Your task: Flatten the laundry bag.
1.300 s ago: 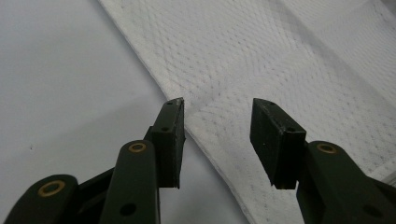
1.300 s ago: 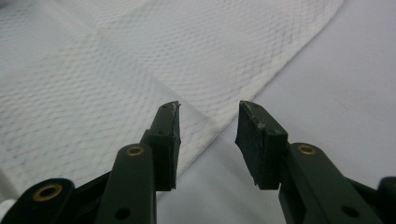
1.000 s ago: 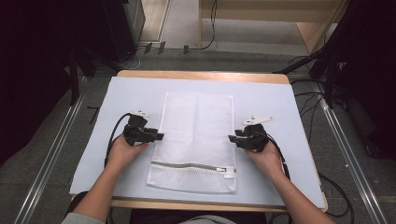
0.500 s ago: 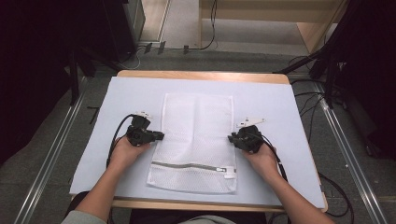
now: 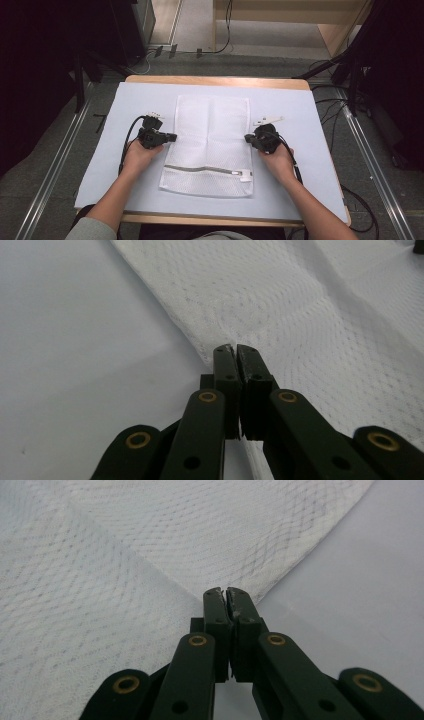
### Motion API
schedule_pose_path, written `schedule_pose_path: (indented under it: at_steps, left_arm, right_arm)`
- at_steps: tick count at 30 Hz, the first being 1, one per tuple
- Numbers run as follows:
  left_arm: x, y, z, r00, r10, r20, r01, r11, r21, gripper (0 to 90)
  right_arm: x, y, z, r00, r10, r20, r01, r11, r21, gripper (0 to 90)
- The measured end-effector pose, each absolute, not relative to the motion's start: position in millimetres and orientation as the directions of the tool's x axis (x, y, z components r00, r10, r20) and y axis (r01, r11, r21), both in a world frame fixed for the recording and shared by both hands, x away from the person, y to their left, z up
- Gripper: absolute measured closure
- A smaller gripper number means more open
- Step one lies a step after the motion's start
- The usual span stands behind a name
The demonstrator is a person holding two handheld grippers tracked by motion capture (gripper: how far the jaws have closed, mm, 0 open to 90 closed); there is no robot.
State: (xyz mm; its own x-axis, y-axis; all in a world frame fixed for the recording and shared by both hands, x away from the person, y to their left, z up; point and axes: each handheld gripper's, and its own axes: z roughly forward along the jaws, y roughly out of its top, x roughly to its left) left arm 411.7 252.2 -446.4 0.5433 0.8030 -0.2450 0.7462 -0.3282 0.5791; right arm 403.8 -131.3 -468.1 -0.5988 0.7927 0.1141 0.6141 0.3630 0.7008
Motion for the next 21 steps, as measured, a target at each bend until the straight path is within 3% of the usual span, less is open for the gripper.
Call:
schedule_pose_path:
  at_steps: [14, 21]
  left_arm:
    - [442, 258, -455, 0.512, 0.809, -0.288, 0.757, -0.267, 0.596, 88.7]
    - [439, 263, -449, 0.516, 0.805, -0.292, 0.75, -0.26, 0.609, 78.7]
  right_arm:
    - [447, -131, -470, -0.578, 0.801, 0.155, 0.627, 0.314, 0.713, 89.2]
    - [443, -137, -466, -0.57, 0.799, 0.193, 0.654, 0.299, 0.695, 74.6]
